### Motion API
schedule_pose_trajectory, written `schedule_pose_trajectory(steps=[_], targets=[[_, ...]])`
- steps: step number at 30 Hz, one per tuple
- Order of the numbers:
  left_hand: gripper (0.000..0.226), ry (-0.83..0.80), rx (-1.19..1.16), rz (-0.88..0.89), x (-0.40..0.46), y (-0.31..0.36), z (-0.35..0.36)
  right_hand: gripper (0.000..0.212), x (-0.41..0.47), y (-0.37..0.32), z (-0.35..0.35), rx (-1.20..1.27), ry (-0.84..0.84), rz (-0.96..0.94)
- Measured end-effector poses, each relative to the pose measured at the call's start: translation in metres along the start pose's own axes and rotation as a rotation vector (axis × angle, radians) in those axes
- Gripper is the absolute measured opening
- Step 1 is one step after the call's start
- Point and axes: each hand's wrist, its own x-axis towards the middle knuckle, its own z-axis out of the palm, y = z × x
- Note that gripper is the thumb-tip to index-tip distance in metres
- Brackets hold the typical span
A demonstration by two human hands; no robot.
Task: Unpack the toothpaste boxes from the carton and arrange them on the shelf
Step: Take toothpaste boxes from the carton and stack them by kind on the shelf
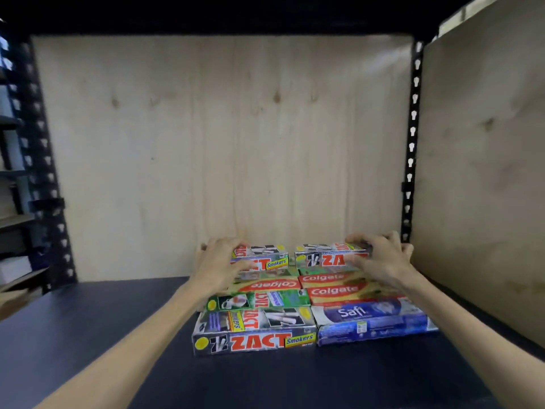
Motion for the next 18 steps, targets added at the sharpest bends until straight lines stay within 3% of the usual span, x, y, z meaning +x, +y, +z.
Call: schedule_pose_trajectory(steps=[8, 14, 18], targets=[[0.051, 0.033, 0.022, -0.019, 0.041, -0.004, 0.043, 0.042, 0.05, 0.015, 0.034, 0.011, -0.078, 0.003], [0.056, 0.134, -0.062, 0.004, 0.046, -0.009, 0.051, 0.035, 0.057, 0.016, 0.05, -0.025, 0.04, -0.094], [0.058, 0.177, -0.097, 0.033, 0.047, -0.011, 0.053, 0.041, 0.058, 0.02, 0.057, -0.087, 0.072, -0.099]])
